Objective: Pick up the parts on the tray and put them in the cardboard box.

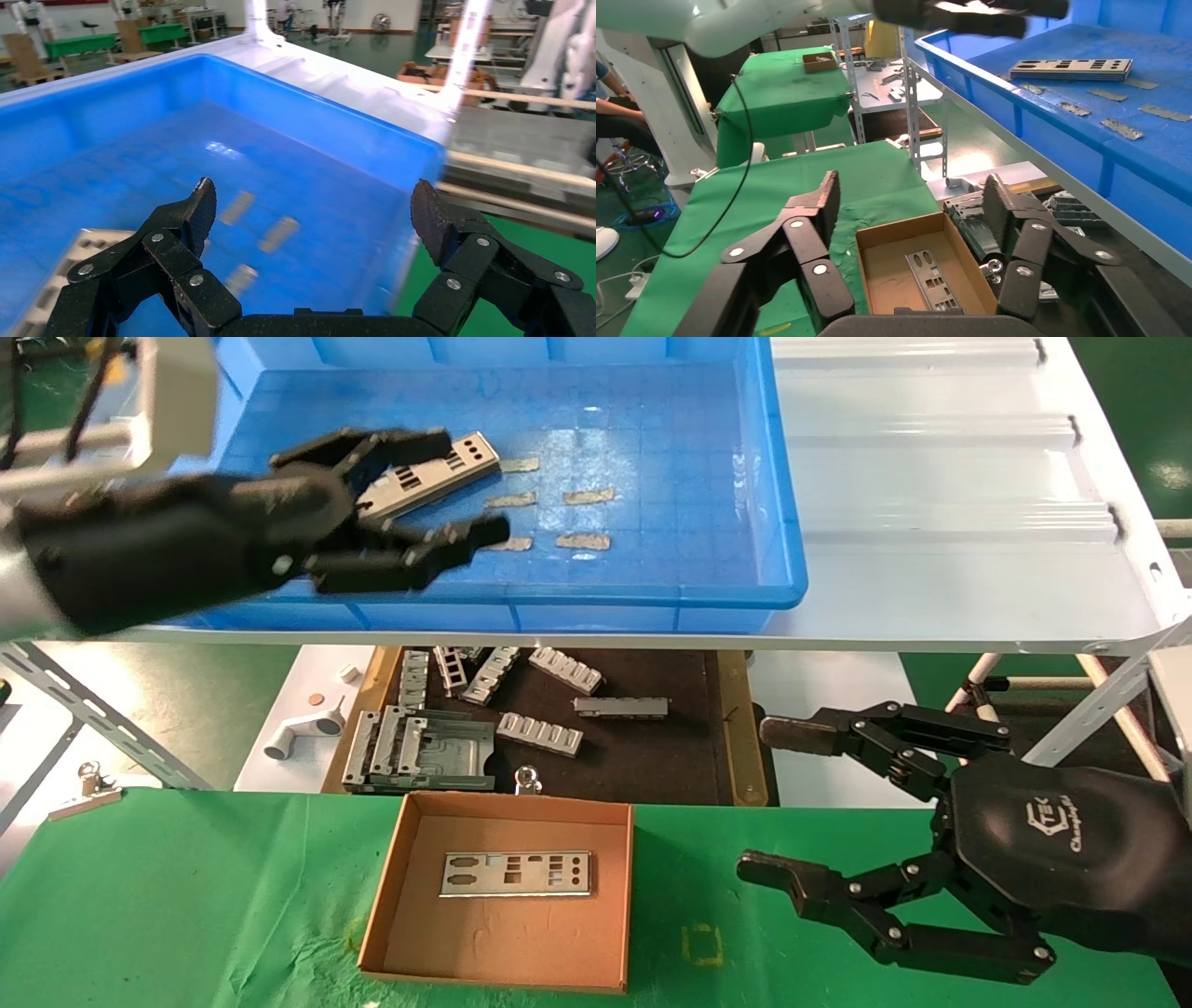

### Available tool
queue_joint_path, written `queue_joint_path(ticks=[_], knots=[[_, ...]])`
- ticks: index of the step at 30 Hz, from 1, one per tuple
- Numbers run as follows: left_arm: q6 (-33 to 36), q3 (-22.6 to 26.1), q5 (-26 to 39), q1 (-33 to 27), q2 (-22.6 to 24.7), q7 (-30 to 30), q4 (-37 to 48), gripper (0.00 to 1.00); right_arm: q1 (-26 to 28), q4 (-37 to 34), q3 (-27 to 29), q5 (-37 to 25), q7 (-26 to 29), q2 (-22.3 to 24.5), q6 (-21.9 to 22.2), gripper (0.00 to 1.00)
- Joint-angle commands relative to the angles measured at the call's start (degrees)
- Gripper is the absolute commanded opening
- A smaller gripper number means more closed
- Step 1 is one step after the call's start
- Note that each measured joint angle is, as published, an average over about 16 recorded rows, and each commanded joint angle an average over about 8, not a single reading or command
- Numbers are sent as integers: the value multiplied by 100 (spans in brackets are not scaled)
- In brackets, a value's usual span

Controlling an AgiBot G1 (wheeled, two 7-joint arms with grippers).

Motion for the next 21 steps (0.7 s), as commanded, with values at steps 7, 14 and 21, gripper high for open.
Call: queue_joint_path(ticks=[7, 14, 21], knots=[[-132, 481, 972, -1238, 510, 414, 1617, 100, 0, 0, 0, 0, 0, 0, 0, 0], [-289, 787, 1545, -2006, 871, 837, 2777, 100, 0, 0, 0, 0, 0, 0, 0, 0], [-466, 912, 1780, -2358, 1088, 1130, 3463, 100, 0, 0, 0, 0, 0, 0, 0, 0]])
